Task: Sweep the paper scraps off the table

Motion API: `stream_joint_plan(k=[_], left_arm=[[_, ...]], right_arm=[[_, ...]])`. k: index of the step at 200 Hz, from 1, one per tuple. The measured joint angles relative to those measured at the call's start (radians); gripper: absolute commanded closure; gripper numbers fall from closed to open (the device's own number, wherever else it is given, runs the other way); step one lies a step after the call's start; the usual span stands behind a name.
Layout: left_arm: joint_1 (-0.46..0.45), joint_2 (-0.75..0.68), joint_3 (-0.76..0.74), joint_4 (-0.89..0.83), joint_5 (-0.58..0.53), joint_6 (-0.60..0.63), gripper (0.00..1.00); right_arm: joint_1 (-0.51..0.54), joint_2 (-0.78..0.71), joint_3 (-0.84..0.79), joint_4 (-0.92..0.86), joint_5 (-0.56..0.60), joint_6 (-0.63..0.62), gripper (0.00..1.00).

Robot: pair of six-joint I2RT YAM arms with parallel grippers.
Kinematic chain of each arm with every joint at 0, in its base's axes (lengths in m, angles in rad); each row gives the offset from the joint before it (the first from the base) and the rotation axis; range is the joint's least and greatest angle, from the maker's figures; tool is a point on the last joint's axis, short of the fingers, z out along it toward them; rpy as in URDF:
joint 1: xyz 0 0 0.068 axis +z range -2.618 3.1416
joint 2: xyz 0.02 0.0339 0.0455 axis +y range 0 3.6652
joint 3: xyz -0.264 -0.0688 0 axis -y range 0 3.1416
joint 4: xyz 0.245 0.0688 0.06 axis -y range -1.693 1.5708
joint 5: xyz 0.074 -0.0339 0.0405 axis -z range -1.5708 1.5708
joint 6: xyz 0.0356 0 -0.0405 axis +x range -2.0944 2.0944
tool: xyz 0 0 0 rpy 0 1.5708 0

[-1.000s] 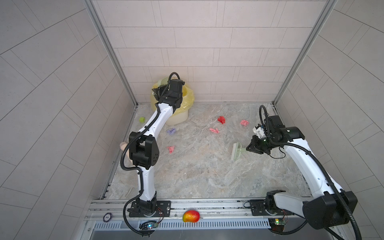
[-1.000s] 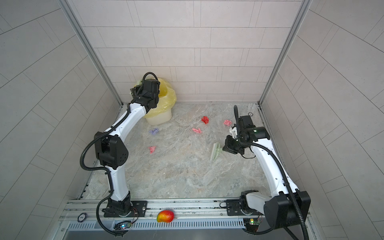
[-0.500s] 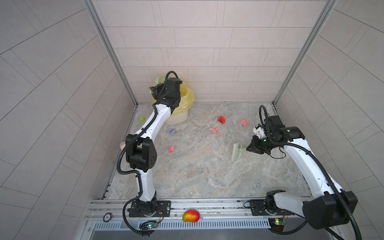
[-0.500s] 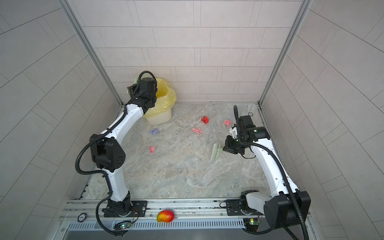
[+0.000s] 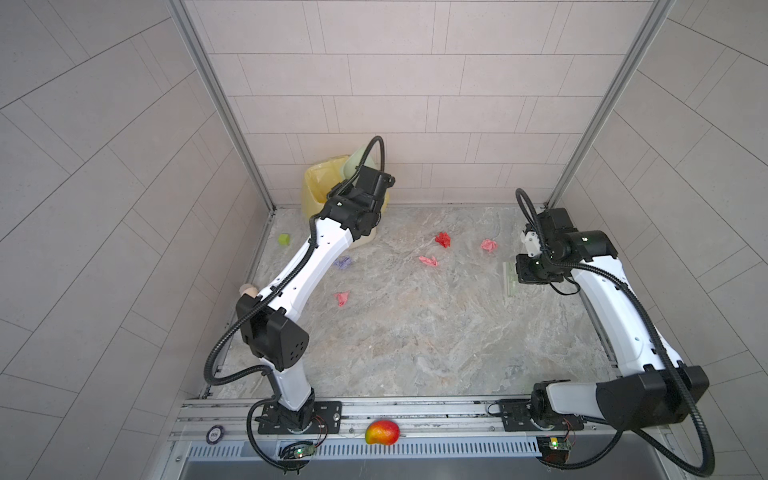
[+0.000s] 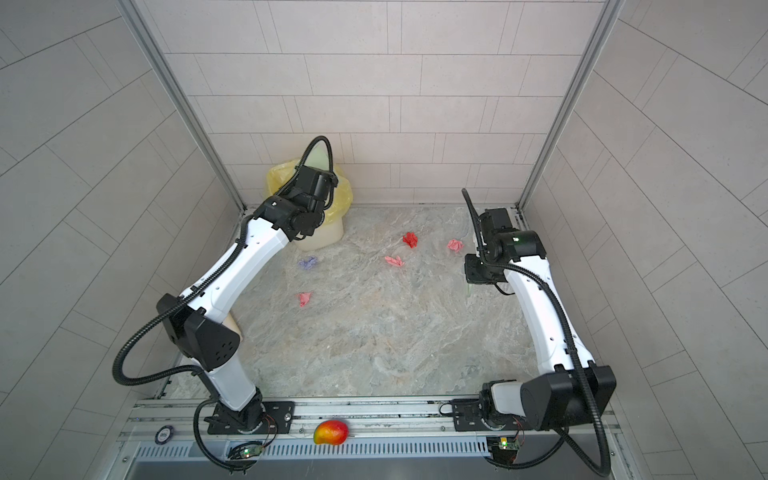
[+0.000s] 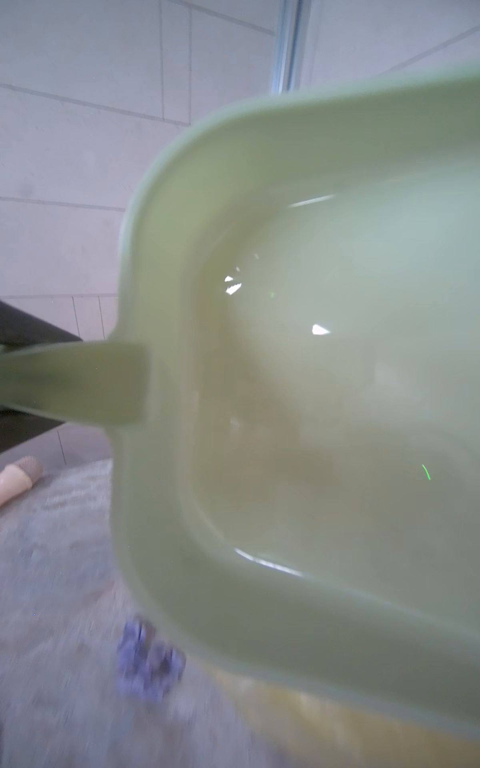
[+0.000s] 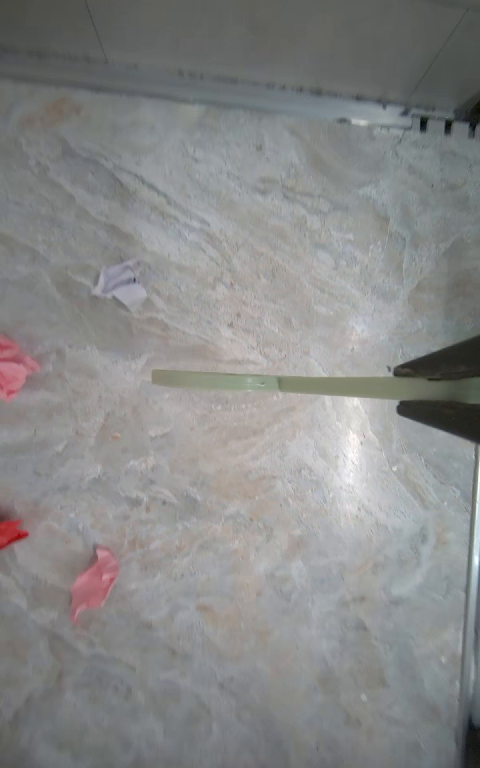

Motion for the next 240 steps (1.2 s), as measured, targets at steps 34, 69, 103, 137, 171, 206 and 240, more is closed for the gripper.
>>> stream_joint_plan(k=[34,69,103,137,171,206,240], left_arm=[[-0.094,-0.016,-0.131,-0.039,0.174,-0.204,1.0],[-0.098,-0.013,-0.223,-0.064,0.351,-0.359,1.0],[-0.098,-0.024,-0.304,-0.061,0.459,-0.431,1.0],[-0.1,-0.032,-0.37,-0.059,0.534,-0.456,1.0],[-0.1,-0.05,-0.402,-0.059,0.597,-0.457,1.0],[-0.105,-0.058,-0.422,-0.057,0.638,-0.473,1.0],[-0.113,-0.058,-0.457,-0.053,0.66,-0.504,1.0]], right_arm=[[-0.013,0.097,0.004,0.054,0.188,-0.058,1.0],[-0.05,0.233,0.07,0.095,0.342,-0.114,1.0],[-0.121,0.366,0.171,0.112,0.409,-0.145,1.0],[-0.153,0.477,0.236,0.136,0.435,-0.161,1.0],[-0.145,0.56,0.257,0.15,0.417,-0.184,1.0],[-0.127,0.598,0.268,0.148,0.397,-0.227,1.0],[-0.092,0.6,0.293,0.135,0.364,-0.252,1.0]])
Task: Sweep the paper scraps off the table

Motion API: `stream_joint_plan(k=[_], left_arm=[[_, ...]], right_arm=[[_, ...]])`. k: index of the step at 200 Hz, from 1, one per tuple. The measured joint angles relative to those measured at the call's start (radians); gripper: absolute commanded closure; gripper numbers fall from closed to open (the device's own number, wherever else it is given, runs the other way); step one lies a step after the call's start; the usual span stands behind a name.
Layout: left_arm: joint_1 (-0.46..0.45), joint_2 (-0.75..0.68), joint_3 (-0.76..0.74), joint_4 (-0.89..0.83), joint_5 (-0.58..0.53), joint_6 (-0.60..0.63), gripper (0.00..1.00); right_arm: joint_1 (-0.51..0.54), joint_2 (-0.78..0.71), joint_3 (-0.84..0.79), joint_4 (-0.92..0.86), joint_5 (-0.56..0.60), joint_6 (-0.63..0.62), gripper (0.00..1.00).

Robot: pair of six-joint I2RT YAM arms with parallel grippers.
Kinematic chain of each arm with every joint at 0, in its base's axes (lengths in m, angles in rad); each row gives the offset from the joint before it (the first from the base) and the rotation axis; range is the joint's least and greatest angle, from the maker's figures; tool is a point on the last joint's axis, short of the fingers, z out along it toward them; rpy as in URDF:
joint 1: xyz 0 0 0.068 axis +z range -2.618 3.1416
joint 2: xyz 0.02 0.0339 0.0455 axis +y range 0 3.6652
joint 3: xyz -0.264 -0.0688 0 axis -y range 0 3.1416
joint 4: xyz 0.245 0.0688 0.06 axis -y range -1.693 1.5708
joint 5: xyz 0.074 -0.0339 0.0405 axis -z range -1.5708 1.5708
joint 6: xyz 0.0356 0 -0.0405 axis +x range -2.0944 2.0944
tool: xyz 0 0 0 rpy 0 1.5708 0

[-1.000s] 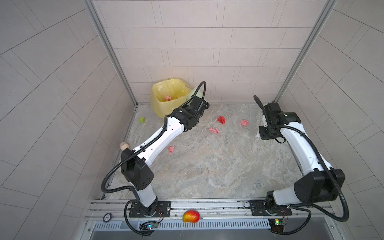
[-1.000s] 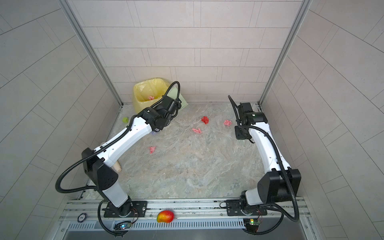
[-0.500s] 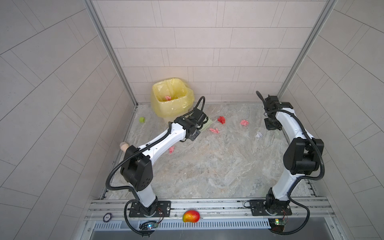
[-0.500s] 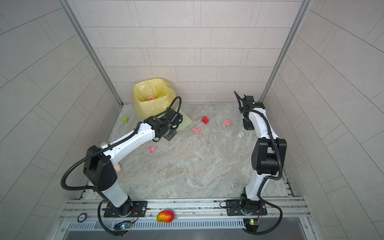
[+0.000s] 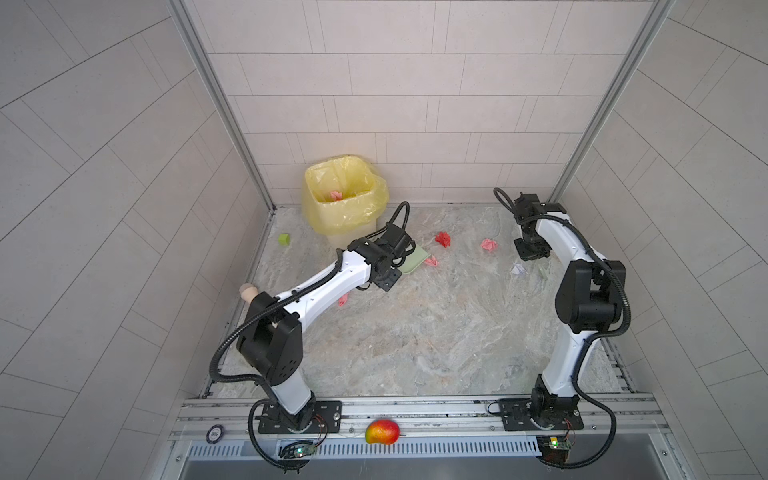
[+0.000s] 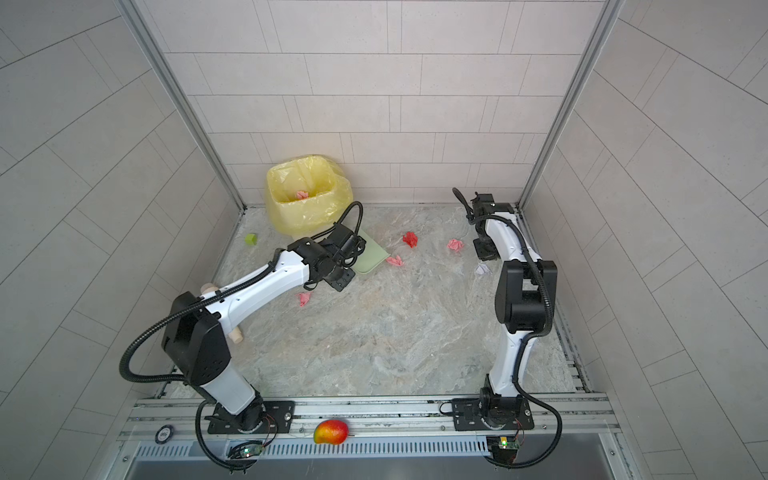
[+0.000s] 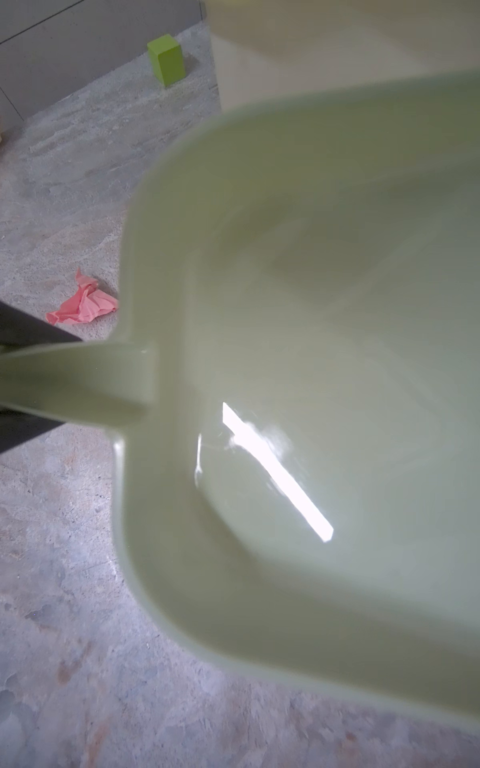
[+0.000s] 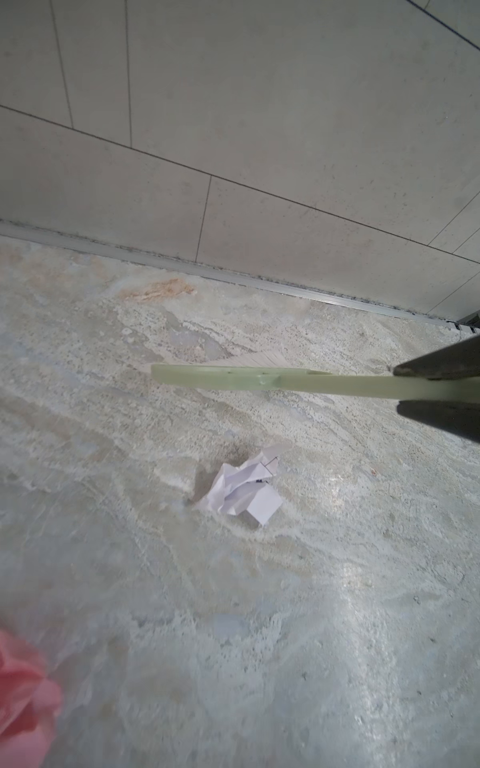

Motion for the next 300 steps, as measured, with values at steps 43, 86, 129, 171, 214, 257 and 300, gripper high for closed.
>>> stream_joint_plan(k=[43,86,129,171,214,257,300], left_arm=[[-0.016,0.0,-0.03,0.004,0.021,-0.029,1.0],[-0.027,0.01,-0.039,0.013,0.043,-0.036,1.0],[-0.036,0.018,-0.072,0.017,0.058,-0.035,1.0],[-0.05,0.018,-0.114,0.014,0.061,-0.035,1.0],[-0.082,0.018,-0.164,0.014,0.068,-0.036,1.0],[-0.128,0.042,-0.183,0.011,0.089,-0.027,1.0],[-0.206,0.142,-0.129,-0.009,0.116,0.023,1.0]], right_arm=[[0.084,0.0,0.011,-0.048,-0.037,-0.01,1.0],[0.169,-0.003,-0.007,-0.1,-0.054,-0.009,1.0],[0.285,-0.053,-0.063,-0.152,-0.067,-0.002,1.0],[0.436,-0.126,-0.128,-0.196,-0.128,0.025,1.0],[0.548,-0.158,-0.149,-0.238,-0.197,0.058,1.0],[0.516,-0.184,-0.104,-0.292,-0.211,0.077,1.0],[0.428,-0.18,-0.05,-0.298,-0.243,0.093,1.0]])
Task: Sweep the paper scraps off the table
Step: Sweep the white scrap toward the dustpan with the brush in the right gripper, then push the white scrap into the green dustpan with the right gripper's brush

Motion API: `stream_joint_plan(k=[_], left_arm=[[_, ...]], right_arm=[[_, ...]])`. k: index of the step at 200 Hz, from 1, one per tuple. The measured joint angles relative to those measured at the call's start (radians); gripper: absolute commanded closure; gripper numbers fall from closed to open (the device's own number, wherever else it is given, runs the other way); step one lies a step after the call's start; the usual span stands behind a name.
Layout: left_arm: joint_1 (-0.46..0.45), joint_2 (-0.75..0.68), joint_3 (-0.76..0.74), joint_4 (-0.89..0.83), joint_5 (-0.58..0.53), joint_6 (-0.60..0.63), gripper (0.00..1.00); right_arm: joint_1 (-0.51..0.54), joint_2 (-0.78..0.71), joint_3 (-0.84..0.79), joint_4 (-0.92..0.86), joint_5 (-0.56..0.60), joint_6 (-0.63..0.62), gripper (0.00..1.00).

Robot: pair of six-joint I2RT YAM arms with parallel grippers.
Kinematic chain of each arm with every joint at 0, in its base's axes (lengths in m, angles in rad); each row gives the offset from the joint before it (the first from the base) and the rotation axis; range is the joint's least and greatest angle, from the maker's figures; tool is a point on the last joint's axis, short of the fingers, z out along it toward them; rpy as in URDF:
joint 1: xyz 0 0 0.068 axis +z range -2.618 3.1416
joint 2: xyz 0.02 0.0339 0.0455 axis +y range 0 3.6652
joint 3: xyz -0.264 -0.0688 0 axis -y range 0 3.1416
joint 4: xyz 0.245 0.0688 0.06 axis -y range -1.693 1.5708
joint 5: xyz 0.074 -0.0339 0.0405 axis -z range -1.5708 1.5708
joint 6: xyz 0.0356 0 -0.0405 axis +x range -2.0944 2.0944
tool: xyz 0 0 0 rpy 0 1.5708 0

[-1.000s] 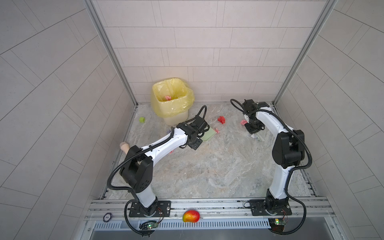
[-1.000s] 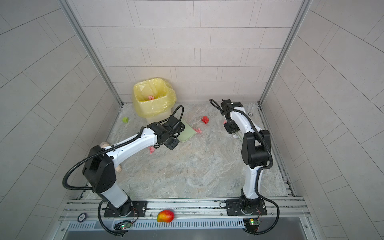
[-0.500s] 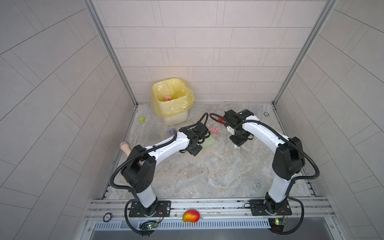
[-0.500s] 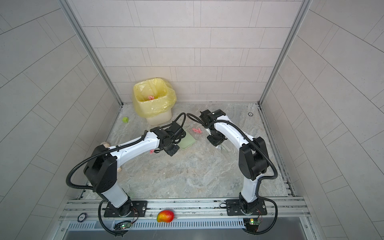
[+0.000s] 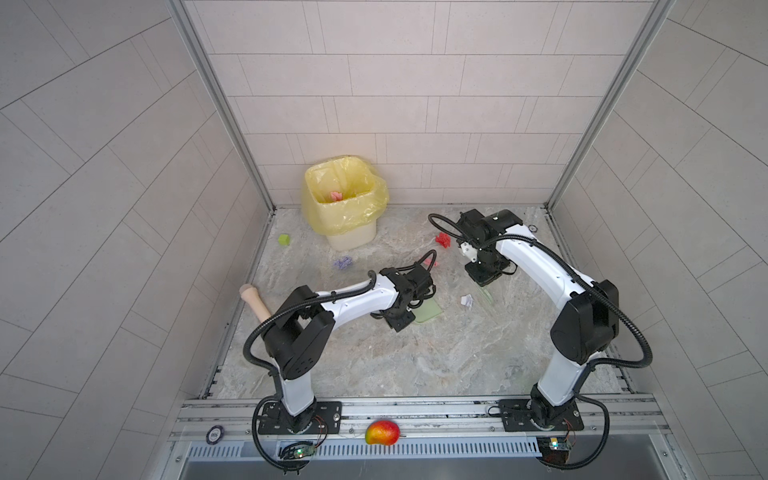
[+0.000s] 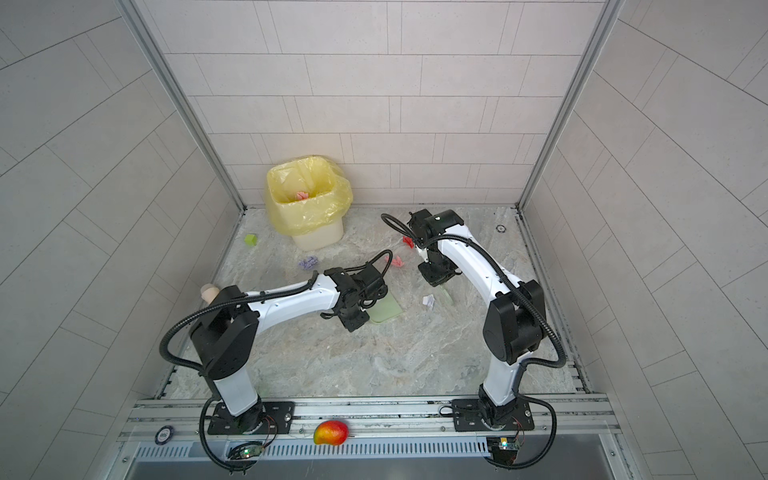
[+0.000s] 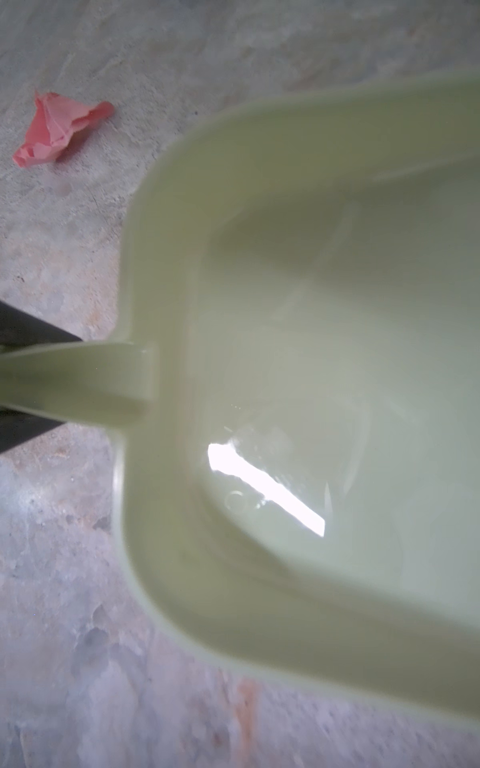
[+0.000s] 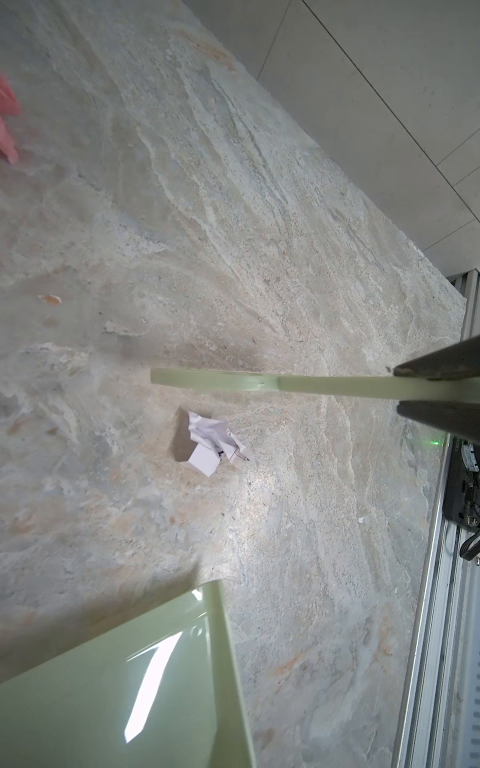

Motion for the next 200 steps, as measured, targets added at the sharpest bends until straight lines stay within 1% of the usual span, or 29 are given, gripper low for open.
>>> stream_joint_plan(k=[28,70,131,200], left_arm=[[-0.028,0.034,0.064,0.0,0.019,0.032,1.0],[-0.042,0.084,0.143,-0.005,0.059,0.069,1.0],[-0.042,0.163,0.191,-0.034,0.081,0.076,1.0],[-0.042,0.202,0.241,-0.057,0.092,0.069,1.0]], right_arm=[[-0.013,0.015,0.011,-0.003,-0.014,0.016,1.0],[-0.012,0.042,0.039,-0.011,-0.027,0.034,1.0],[-0.012,0.07,0.069,-0.021,-0.034,0.04,1.0],[-0.012,0.07,0.072,-0.029,-0.042,0.042,1.0]])
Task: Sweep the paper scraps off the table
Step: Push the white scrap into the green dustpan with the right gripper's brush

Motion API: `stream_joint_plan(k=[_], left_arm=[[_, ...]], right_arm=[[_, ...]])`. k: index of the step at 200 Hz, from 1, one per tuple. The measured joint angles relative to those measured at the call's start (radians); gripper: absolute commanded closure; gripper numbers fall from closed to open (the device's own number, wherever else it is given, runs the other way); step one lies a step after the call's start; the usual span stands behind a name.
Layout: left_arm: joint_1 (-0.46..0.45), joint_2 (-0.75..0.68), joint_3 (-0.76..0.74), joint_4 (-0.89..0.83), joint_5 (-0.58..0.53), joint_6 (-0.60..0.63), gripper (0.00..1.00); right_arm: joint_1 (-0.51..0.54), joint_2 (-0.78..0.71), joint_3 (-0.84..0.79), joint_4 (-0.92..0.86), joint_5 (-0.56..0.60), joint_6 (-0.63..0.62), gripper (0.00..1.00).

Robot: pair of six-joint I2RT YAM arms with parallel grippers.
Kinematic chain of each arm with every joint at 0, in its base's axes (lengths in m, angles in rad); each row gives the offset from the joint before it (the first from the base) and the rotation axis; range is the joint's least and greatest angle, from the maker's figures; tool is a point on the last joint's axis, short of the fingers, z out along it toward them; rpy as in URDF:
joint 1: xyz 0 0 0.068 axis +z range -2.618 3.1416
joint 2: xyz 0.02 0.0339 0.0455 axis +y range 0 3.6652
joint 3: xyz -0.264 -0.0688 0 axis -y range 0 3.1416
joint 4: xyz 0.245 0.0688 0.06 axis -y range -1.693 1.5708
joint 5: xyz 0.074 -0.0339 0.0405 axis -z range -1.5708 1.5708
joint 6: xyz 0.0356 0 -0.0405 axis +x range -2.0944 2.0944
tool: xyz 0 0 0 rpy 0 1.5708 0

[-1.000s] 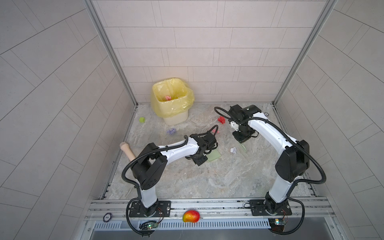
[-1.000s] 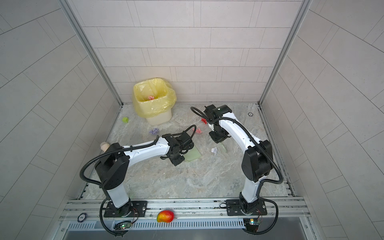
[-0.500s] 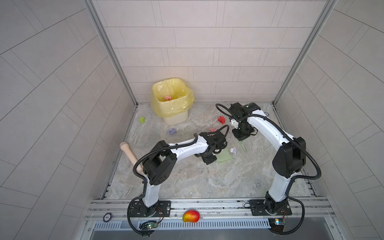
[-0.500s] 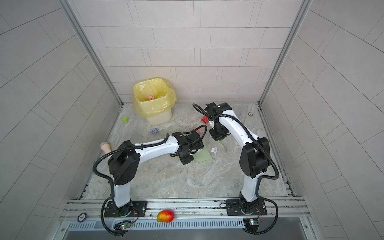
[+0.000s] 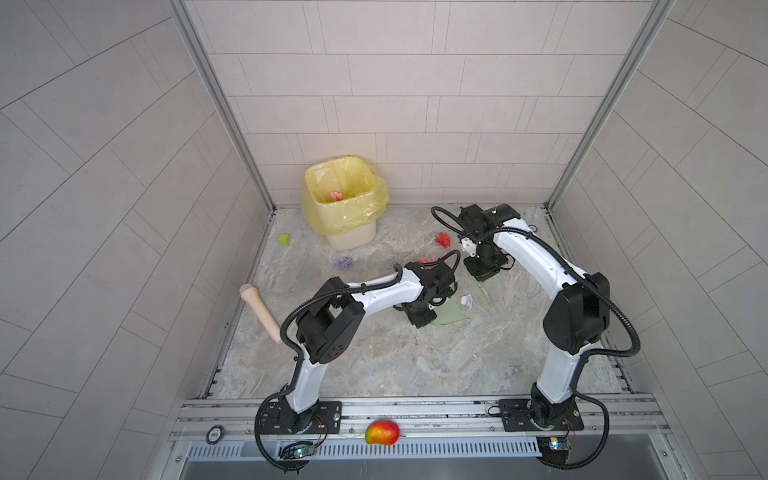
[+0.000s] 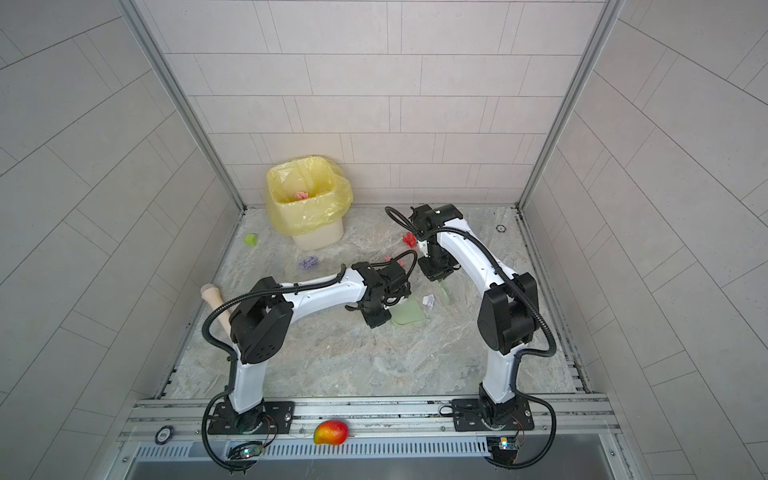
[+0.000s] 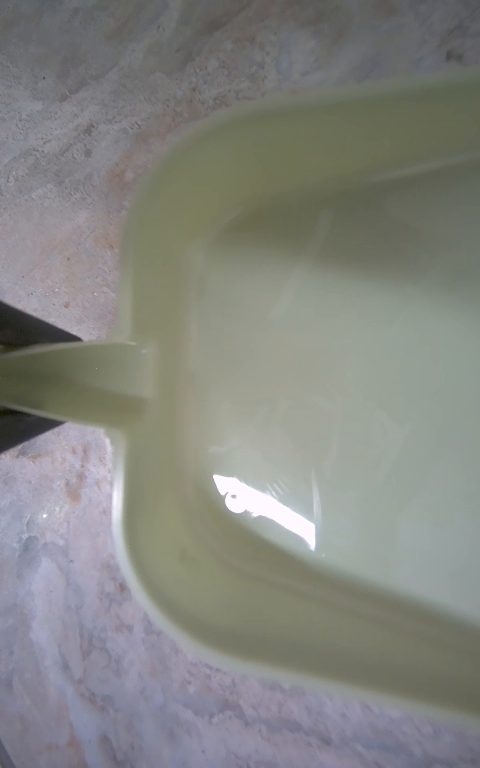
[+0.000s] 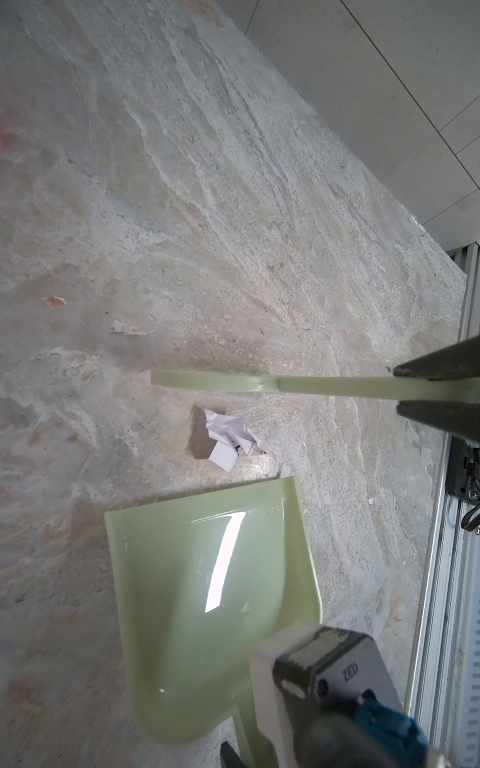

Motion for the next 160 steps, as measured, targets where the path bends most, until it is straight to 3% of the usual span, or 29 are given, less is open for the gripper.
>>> stream_joint_plan(k=[92,160], left_arm=[[0.0,0.032,0.021,-0.023,0.007,0.0,1.0],[0.0,0.038,0.026,-0.029,0.011,0.0,1.0]], right_arm=[[0.0,0.011,0.0,0.0,-0.029,0.008,1.0],[0.033,0.01,0.0,0.002,-0.135,0.037,1.0]])
